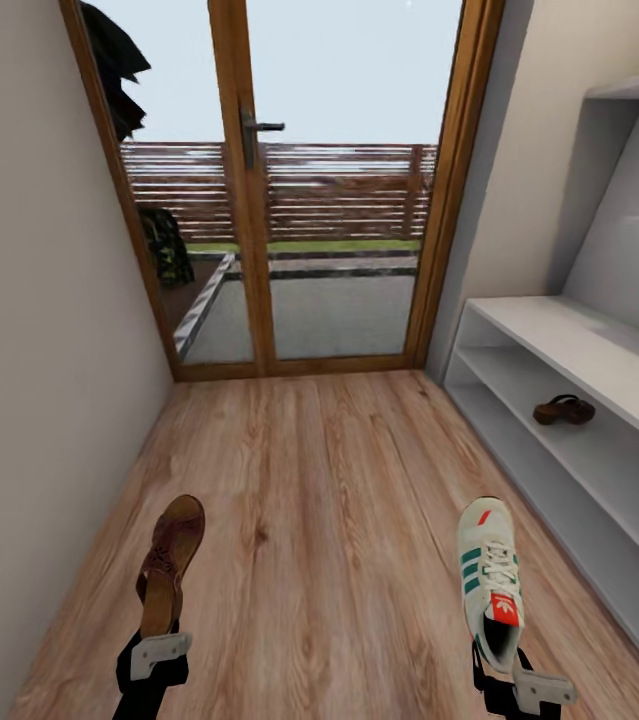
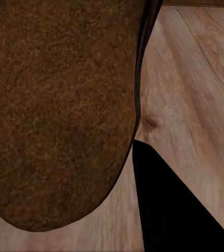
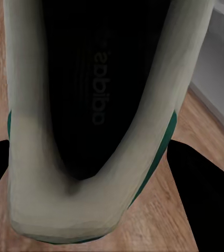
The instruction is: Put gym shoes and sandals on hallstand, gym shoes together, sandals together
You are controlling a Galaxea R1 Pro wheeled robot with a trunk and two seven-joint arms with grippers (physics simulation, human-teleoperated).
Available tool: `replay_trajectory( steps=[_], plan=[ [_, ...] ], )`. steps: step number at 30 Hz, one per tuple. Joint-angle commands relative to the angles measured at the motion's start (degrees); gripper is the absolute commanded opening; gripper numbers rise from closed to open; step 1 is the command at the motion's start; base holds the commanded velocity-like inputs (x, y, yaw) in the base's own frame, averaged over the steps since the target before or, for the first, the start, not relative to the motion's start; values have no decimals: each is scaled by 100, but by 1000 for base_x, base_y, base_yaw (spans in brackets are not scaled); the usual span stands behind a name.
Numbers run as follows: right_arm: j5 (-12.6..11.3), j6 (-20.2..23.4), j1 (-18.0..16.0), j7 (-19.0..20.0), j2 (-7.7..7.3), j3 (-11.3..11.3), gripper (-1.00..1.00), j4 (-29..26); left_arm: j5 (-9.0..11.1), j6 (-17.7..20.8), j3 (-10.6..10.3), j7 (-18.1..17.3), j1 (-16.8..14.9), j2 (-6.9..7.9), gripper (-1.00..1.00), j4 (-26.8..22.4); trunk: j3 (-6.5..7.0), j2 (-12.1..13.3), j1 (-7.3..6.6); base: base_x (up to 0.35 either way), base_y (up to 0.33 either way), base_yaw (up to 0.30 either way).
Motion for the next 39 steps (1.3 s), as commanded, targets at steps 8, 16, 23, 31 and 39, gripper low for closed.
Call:
replay_trajectory(
  steps=[8,16,23,31,39],
  plan=[
    [-48,-16,-4,-18,-2,50,-100,1,2,-15,-44,61,-4,10,-100,-7,23,-2,2,322,140,-273],
    [-49,-16,-3,-18,-2,50,-100,1,2,-18,-44,61,-4,10,-100,-8,52,-2,2,316,143,-273],
    [-45,-16,-4,-18,-2,50,-100,1,2,-20,-44,61,-4,10,-100,-8,76,-2,2,299,175,-273],
    [-45,-14,-3,-18,-2,50,-100,1,2,-20,-44,61,-4,10,-100,-8,105,-2,2,281,209,-273],
    [-45,-8,-3,-18,-2,50,-100,1,2,-13,-44,61,-4,10,-100,-8,133,-2,2,280,213,-273]
  ],
)
